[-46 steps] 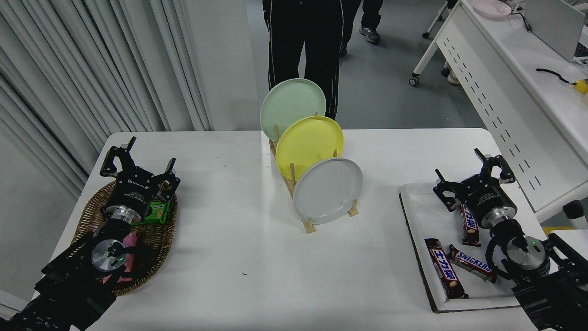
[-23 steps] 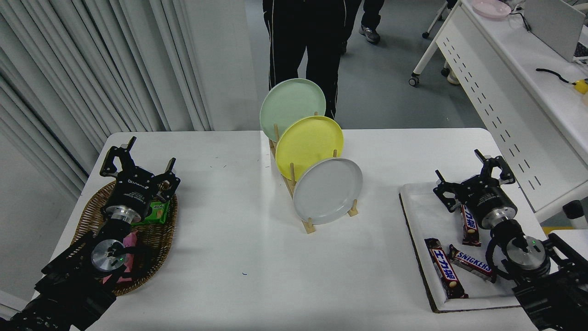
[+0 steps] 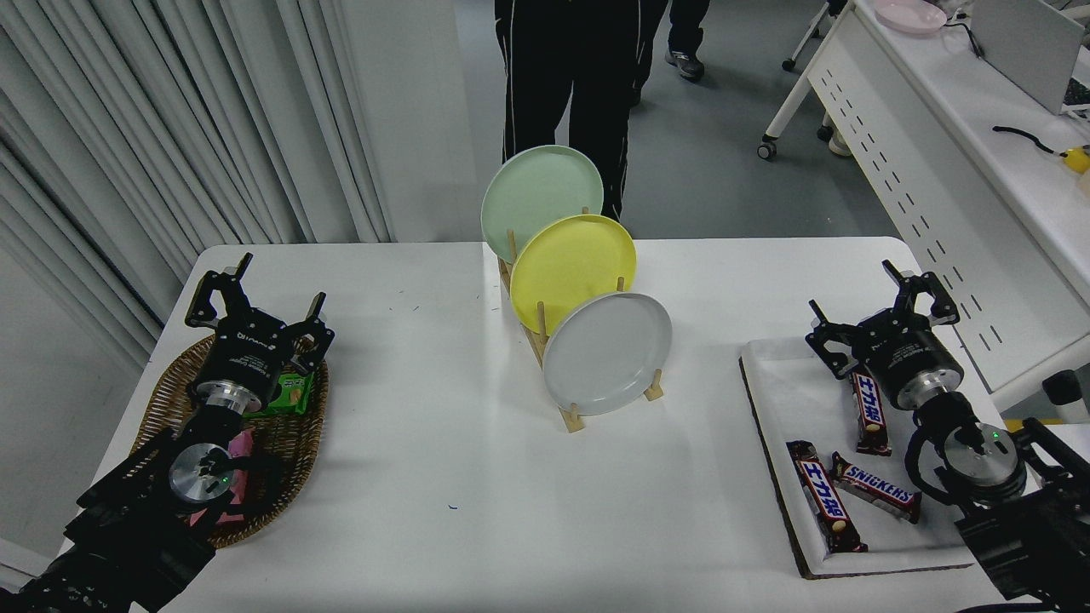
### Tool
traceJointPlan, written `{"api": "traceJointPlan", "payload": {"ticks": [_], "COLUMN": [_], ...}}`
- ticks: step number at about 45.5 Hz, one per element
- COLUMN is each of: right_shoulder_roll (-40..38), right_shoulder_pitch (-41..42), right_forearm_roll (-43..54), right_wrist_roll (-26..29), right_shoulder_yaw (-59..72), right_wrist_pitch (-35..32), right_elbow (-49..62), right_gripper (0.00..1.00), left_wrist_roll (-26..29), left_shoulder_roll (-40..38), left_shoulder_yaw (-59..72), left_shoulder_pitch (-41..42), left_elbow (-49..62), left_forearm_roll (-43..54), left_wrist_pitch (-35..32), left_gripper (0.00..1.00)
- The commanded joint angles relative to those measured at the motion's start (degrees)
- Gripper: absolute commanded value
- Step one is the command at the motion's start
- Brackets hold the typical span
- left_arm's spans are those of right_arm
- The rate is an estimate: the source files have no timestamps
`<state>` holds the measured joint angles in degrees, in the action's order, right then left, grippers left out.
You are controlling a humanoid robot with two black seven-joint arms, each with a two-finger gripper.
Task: Place the plate on the table
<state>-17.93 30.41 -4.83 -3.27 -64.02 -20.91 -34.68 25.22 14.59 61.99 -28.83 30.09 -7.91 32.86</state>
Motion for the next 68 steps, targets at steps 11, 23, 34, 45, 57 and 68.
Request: {"api": "traceJointPlan", "payload": {"ticks": [11,23,34,45,57,68], "right_shoulder_roll": [-1.8,-5.3,-10.5,-21.8,-27.4,-26.9], "right_shoulder_pitch": [2.5,5.5,9.4,13.8,19.0,21.9], "right_forearm_roll": [-0.4,0.4,-0.8,-0.5,-0.4,-2.9], "right_wrist_roll": [0.0,0.0,0.0,0.4,0.5,2.8], "right_shoulder_yaw": [4.5,14.3,34.4,47.3,56.9,56.7], "right_wrist_pitch": [0.5,0.6,0.6,0.6,1.7,13.1], "right_elbow": [0.5,0.3,-4.7,-18.0,-27.4,-34.0], "right_gripper": [1.00,1.00,1.00,1.00,1.00,1.00], "left_wrist_roll": [0.0,0.0,0.0,0.0,0.0,0.0], "left_shoulder_roll": [0.0,0.0,0.0,0.0,0.0,0.0], "left_shoulder_yaw": [0.0,0.0,0.0,0.0,0.0,0.1], "left_shoulder_pitch": [0.0,0.0,0.0,0.0,0.0,0.0], "left_elbow": [0.1,0.1,0.0,0.1,0.0,0.0], "left_forearm_roll": [0.0,0.0,0.0,0.0,0.0,0.0], "left_wrist_pitch": [0.0,0.0,0.0,0.0,0.0,0.0], "left_gripper": [1.00,1.00,1.00,1.00,1.00,1.00]}}
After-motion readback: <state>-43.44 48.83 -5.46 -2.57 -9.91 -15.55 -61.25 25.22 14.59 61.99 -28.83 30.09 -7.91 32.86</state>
